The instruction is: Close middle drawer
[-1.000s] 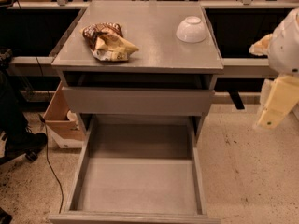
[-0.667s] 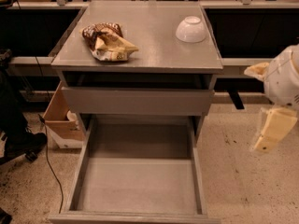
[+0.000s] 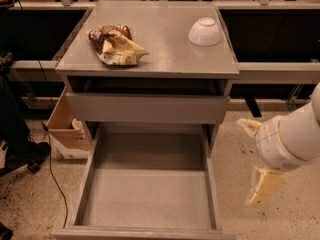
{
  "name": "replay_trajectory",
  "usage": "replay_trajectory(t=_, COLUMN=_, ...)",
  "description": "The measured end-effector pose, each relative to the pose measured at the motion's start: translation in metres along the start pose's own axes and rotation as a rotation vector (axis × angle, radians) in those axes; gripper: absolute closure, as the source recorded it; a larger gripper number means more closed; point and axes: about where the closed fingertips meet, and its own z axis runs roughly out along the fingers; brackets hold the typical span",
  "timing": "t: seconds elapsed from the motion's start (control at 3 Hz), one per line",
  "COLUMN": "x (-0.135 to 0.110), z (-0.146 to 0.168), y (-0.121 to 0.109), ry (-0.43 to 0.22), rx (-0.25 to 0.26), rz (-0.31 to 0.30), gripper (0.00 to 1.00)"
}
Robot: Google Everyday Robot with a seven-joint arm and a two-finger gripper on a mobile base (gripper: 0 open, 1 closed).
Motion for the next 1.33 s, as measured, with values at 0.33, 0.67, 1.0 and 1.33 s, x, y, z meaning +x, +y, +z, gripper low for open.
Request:
replay_trajectory(t=0.33, x=-0.001, z=0.065, y=0.031, ry=-0.045, rx=-0.03, rz=-0.008, gripper=0.0)
replay_trajectory(t=0.67, x=-0.001, z=0.064, y=0.031, ry=-0.045, rx=-0.031, rz=-0.009, gripper=0.0)
replay_trajectory(t=1.0, x=-0.006, z=0.08, y=0.042, ry=-0.063, rx=-0.034, rz=-0.025, gripper=0.0)
replay_trajectory(t=1.33, x=-0.018, z=0.141, y=0.076, ry=-0.13, rx=-0.042, rz=-0.061, gripper=0.0)
